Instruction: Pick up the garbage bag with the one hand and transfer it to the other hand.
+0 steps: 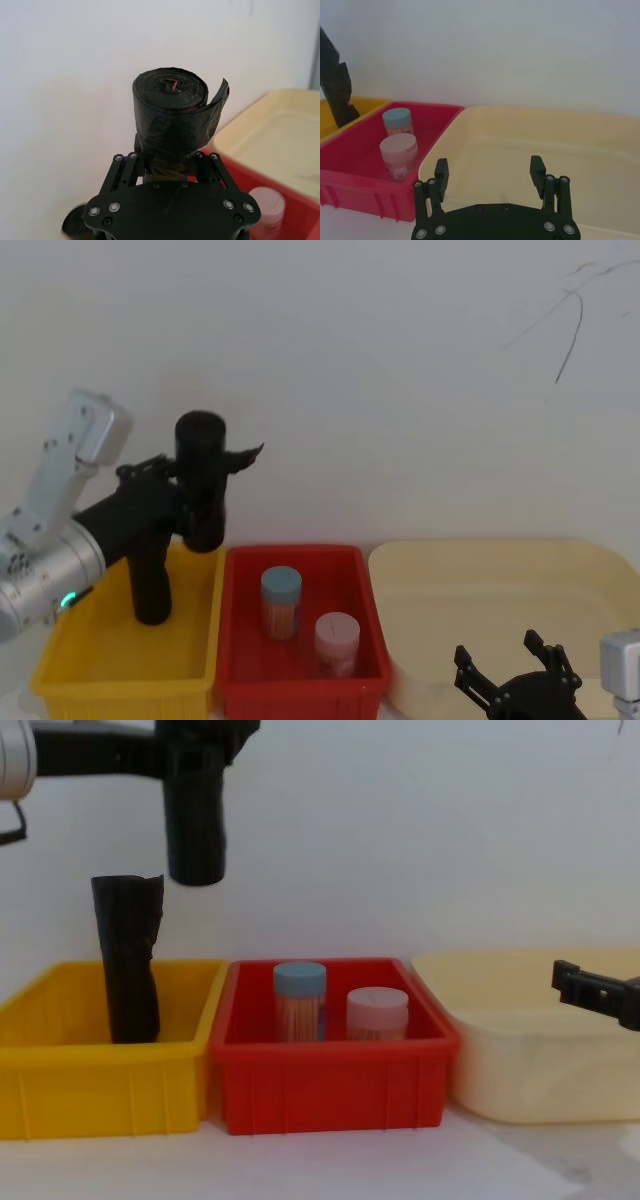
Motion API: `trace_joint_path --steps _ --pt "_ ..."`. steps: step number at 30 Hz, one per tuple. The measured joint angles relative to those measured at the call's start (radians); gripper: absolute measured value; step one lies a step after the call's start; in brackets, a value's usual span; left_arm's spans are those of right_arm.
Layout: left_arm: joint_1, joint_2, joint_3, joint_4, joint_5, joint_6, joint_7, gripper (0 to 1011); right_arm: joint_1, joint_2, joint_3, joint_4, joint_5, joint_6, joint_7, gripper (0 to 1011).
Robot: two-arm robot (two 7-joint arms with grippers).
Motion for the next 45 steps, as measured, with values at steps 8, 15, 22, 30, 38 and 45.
trace_joint_path --steps 8,15,22,30,38,45 --pt "-0.065 0.013 0.027 0.021 -0.077 0.016 -0.081 435 0.000 0.000 0.000 0.000 0.000 0.000 0.000 1004" --pt "-0.128 0.016 0.070 0.074 -0.143 0.028 -0.153 435 0.002 0.000 0.003 -0.002 -0.002 0.004 0.006 1004" --pt "-0.198 0.003 0.128 0.152 -0.197 0.030 -0.222 435 0.011 0.013 0.009 -0.018 -0.001 0.032 0.040 1004" --pt "-0.282 -0.025 0.207 0.263 -0.242 0.004 -0.299 435 0.036 0.036 0.021 -0.048 0.028 0.095 0.097 1004" --pt "-0.331 -0.040 0.263 0.334 -0.273 -0.022 -0.341 435 0.074 0.043 0.031 -0.060 0.064 0.155 0.133 1004" --pt "-0.361 -0.042 0.305 0.371 -0.299 -0.039 -0.369 435 0.117 0.036 0.040 -0.057 0.101 0.205 0.150 1005"
